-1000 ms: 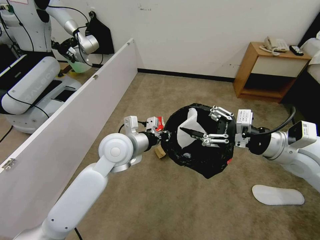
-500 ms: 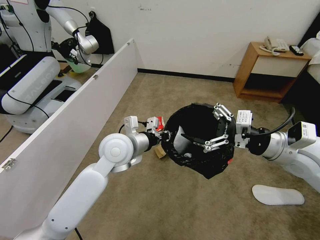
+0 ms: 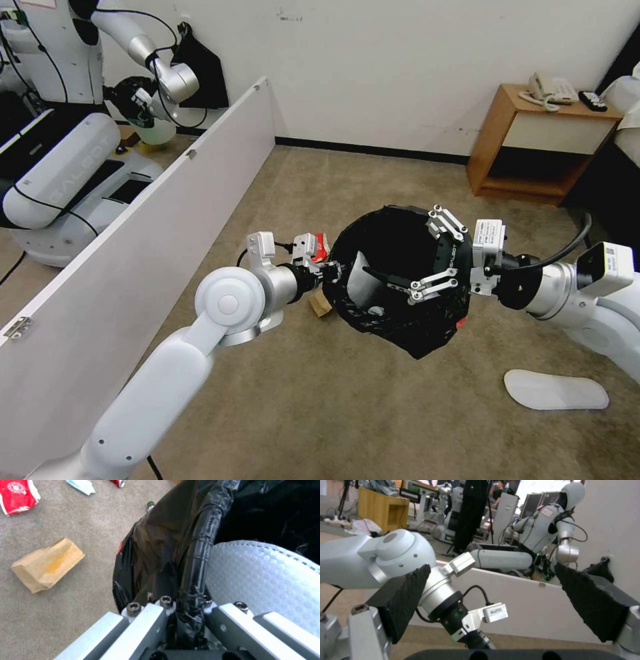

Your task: Pick up the trash bin and place the garbage on the floor into it.

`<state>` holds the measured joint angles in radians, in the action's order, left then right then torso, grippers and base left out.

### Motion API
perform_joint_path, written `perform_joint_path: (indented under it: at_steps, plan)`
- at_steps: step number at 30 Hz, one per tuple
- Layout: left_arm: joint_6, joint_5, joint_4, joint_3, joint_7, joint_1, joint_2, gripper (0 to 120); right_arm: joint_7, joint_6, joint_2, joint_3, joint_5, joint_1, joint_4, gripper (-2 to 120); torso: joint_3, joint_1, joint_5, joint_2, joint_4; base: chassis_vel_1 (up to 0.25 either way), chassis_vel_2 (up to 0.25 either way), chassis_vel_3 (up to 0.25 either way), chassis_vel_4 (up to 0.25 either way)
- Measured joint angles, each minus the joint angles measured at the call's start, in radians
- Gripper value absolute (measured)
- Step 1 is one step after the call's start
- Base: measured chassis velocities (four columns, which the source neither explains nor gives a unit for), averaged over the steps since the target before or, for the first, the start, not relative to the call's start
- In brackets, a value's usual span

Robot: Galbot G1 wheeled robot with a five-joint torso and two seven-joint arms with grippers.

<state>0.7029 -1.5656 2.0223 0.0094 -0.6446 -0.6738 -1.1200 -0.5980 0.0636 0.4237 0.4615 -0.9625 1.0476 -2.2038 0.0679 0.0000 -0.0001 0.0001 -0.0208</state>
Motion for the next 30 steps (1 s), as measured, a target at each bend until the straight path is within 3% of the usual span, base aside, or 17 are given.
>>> perform_joint_path:
  at_steps: [11,30]
  plan:
    - [-0.001,0.011,0.025,-0.012,-0.003,-0.039,0.028,0,0.027,-0.002,-0.031,0.016,-0.002,0.001,0.009,100,0.000,0.000,0.0000,0.000,0.0000,0.000,0.000,0.000,0.000]
    - [0.011,0.075,0.038,-0.086,0.025,-0.119,0.063,0,0.047,-0.010,-0.059,0.047,0.092,0.006,0.202,100,0.000,0.000,0.0000,0.000,0.0001,0.000,0.000,0.000,0.000]
